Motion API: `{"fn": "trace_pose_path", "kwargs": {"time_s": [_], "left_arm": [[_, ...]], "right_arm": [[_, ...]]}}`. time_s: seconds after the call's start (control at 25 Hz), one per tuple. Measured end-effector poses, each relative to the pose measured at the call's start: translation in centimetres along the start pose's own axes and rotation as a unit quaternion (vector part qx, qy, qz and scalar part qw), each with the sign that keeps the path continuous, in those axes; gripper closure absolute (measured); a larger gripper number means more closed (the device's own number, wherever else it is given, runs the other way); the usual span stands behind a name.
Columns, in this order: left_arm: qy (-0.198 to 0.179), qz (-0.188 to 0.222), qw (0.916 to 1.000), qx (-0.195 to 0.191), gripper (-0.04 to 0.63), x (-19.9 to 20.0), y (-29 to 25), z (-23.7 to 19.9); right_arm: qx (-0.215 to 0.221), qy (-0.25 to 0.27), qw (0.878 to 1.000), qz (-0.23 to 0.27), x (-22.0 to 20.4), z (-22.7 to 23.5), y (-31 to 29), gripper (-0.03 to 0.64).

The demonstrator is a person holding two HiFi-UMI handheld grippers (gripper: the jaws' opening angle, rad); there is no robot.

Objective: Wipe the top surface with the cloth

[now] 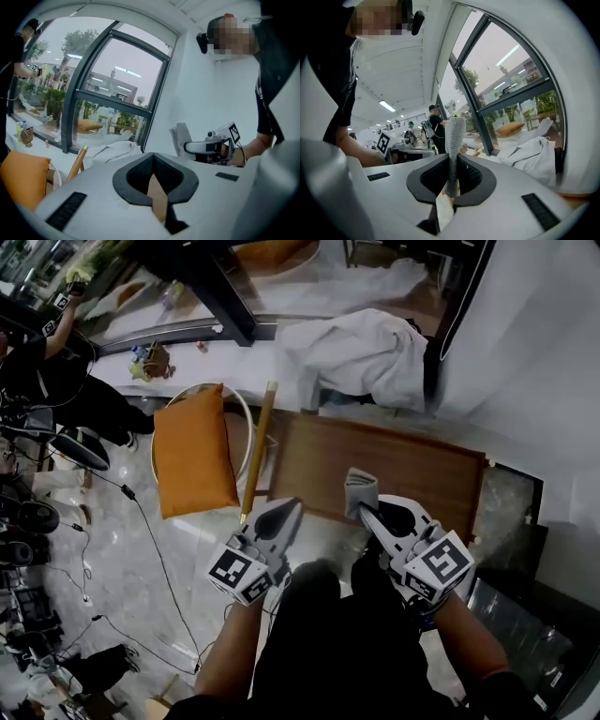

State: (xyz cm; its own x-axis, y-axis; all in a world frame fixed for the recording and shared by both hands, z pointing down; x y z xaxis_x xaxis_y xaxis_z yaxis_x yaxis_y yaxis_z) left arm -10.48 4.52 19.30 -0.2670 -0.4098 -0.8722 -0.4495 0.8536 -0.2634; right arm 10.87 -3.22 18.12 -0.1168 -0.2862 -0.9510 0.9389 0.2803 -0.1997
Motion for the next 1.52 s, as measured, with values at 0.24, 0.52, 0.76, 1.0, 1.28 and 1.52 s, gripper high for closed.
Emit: {"fn": "trace_pose_path", "kwargs": {"time_s": [0.24, 0.52, 0.76, 1.0, 1.28, 1.52], "left_arm": [[-0.020, -0.012, 0.9983, 0.053, 0.584, 0.8, -3.9, -3.6], [-0.006, -0.018, 0.9966, 0.080, 0.584, -1.0, -7.2, -10.1], [-0.035, -0.038, 0.9933, 0.103, 0.584, -1.1, -9.6, -13.4], [-0.017, -0.034, 0.9912, 0.127, 0.584, -1.3, -10.5, -16.3], [0.003, -0.026, 0.9922, 0.122, 0.584, -1.7, -10.8, -18.4], [0.004, -0.033, 0.9931, 0.112, 0.584, -1.7, -10.8, -18.9]], "right_arm": [[0.002, -0.066, 0.998, -0.014, -2.1, 4.2, -6.9, 0.580], [-0.019, -0.132, 0.989, -0.060, -8.5, 7.7, -16.1, 0.580], [-0.032, -0.179, 0.979, -0.087, -12.6, 10.5, -22.6, 0.580], [-0.064, -0.177, 0.972, -0.138, -15.2, 12.0, -27.3, 0.580], [-0.092, -0.193, 0.955, -0.207, -17.7, 11.8, -31.3, 0.580], [-0.119, -0.207, 0.935, -0.264, -19.5, 12.4, -32.6, 0.580]]}}
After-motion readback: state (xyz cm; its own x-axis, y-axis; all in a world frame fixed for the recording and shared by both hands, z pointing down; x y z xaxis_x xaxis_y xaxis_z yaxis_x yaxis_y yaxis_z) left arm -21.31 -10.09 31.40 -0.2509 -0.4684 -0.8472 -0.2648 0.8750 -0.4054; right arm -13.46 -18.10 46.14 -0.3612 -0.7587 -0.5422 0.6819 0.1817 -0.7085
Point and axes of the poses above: the fingertips, and each gripper's own axes: y backward along the fingers, z to its right, x out of its top, the point moved 8 cm from there along y, backward along the fingers, and after that the axes turned 6 degrees about y, right-handed, at the moved point
